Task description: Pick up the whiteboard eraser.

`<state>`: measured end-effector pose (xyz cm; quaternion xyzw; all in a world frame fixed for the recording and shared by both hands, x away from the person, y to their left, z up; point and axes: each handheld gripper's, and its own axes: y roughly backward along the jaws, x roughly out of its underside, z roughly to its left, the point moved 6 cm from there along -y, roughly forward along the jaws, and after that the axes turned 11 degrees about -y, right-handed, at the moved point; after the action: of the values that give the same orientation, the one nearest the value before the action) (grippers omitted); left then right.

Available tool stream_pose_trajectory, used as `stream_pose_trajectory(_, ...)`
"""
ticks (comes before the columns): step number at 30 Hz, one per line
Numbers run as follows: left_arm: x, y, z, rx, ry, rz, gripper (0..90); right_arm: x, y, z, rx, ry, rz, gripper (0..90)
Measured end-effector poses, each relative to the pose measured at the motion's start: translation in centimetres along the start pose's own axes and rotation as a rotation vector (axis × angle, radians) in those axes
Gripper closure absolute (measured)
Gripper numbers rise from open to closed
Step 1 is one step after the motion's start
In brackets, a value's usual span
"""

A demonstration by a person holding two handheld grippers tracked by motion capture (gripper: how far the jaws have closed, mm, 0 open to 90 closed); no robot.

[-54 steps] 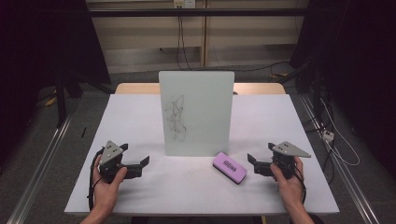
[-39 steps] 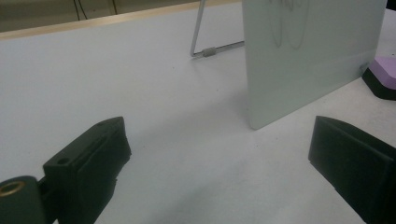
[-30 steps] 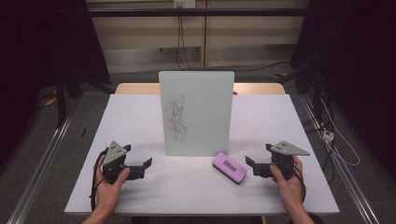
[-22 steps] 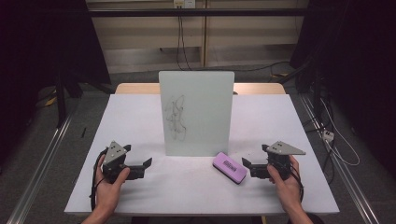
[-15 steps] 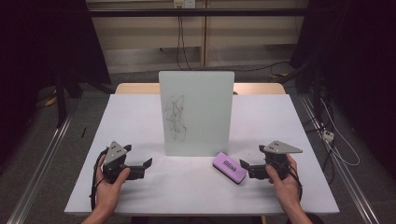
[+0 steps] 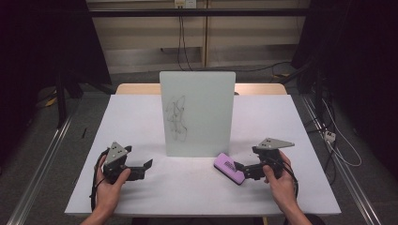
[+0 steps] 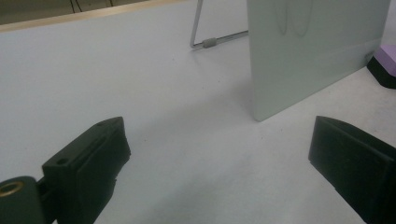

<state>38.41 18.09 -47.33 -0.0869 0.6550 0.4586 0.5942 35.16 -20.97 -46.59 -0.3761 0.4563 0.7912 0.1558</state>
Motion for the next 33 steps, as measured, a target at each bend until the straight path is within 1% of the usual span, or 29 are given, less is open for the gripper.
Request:
stream_pose_trajectory(2,-0.1,0.0,-0.1,0.006,-0.002,0.002,4.6,-0.2,-0.2,0.4,-0.022,0.011,0.015,4.6)
stream_pose_trajectory(3,-0.1,0.0,-0.1,0.006,-0.002,0.002,4.6,-0.2,-0.3,0.5,-0.024,0.02,0.022,4.6)
stream_pose_trajectory(4,0.0,0.0,-0.2,0.005,-0.001,0.003,4.6,-0.3,-0.5,0.6,-0.016,0.032,0.022,4.8)
stream_pose_trajectory(5,0.0,0.0,-0.2,0.003,-0.004,0.002,4.6,-0.3,-0.6,0.7,-0.007,0.036,0.035,5.0)
stream_pose_trajectory(6,0.0,0.0,-0.2,0.003,-0.004,0.002,4.6,-0.3,-0.7,0.9,-0.012,0.038,0.059,4.8)
stream_pose_trajectory(7,0.0,0.0,-0.2,0.0,-0.004,0.001,4.6,-0.3,-0.7,0.9,-0.012,0.038,0.059,4.8)
stream_pose_trajectory(8,0.0,0.0,-0.2,-0.002,0.001,0.005,4.6,-0.3,-0.9,1.1,-0.026,0.047,0.107,5.3)
stream_pose_trajectory(9,0.0,-0.1,-0.2,-0.003,0.002,0.006,4.6,-0.3,-1.0,1.3,-0.029,0.059,0.127,5.8)
stream_pose_trajectory(10,0.0,-0.1,-0.1,0.0,-0.006,0.009,4.6,-0.5,-1.2,1.5,-0.03,0.074,0.138,5.9)
stream_pose_trajectory(12,0.0,-0.1,-0.2,0.002,-0.008,0.01,4.6,-0.9,-1.4,1.8,-0.029,0.092,0.161,5.7)
stream_pose_trajectory(13,0.0,-0.1,-0.2,0.002,-0.008,0.01,4.6,-1.2,-1.6,1.9,-0.024,0.101,0.164,5.8)
stream_pose_trajectory(14,0.0,-0.1,-0.2,0.002,-0.008,0.01,4.6,-1.5,-1.7,2.0,-0.031,0.108,0.178,6.1)
stream_pose_trajectory(15,0.0,-0.1,-0.2,0.003,-0.005,0.006,4.6,-1.8,-1.8,2.1,-0.039,0.107,0.188,5.8)
stream_pose_trajectory(16,0.0,-0.1,-0.2,0.001,-0.008,0.004,4.6,-2.1,-2.1,2.1,-0.036,0.111,0.195,5.7)
stream_pose_trajectory(18,0.0,-0.1,-0.1,-0.001,-0.008,0.005,4.6,-2.4,-2.6,2.1,-0.026,0.115,0.215,9.0)
stream_pose_trajectory(19,0.0,-0.1,-0.1,-0.001,-0.002,0.004,4.6,-2.6,-2.9,2.1,-0.024,0.119,0.223,10.5)
stream_pose_trajectory(22,0.0,-0.1,-0.1,-0.001,-0.001,0.003,4.6,-3.0,-3.6,2.1,-0.029,0.115,0.262,11.2)
stream_pose_trajectory(23,0.0,0.0,0.0,-0.001,-0.005,0.004,4.6,-3.1,-3.7,2.1,-0.035,0.115,0.255,12.1)
stream_pose_trajectory(25,-0.1,0.1,0.0,0.001,-0.013,-0.001,4.6,-3.0,-3.8,2.1,-0.035,0.119,0.249,13.1)
stream_pose_trajectory(26,-0.1,0.1,0.0,0.0,-0.014,0.0,4.6,-2.8,-3.7,2.2,-0.034,0.127,0.25,13.6)
stream_pose_trajectory(27,-0.1,0.0,0.0,-0.001,-0.013,-0.001,4.6,-2.5,-3.7,2.2,-0.025,0.142,0.269,12.5)
stream_pose_trajectory(29,0.0,0.0,0.0,0.001,-0.011,0.004,4.6,-2.2,-3.7,2.2,-0.024,0.148,0.277,12.1)
stream_pose_trajectory(30,0.0,0.0,-0.1,0.003,-0.003,0.004,4.6,-1.8,-3.5,2.3,-0.023,0.152,0.297,14.0)
stream_pose_trajectory(31,0.0,0.0,-0.1,0.004,-0.008,0.005,4.6,-1.6,-3.5,2.3,-0.029,0.16,0.308,15.8)
stream_pose_trajectory(32,0.0,0.0,-0.1,0.005,-0.012,0.004,4.6,-1.4,-3.5,2.3,-0.032,0.165,0.31,20.1)
stream_pose_trajectory(33,0.0,0.0,-0.1,0.005,-0.014,0.003,4.6,-1.2,-3.5,2.4,-0.031,0.168,0.315,21.9)
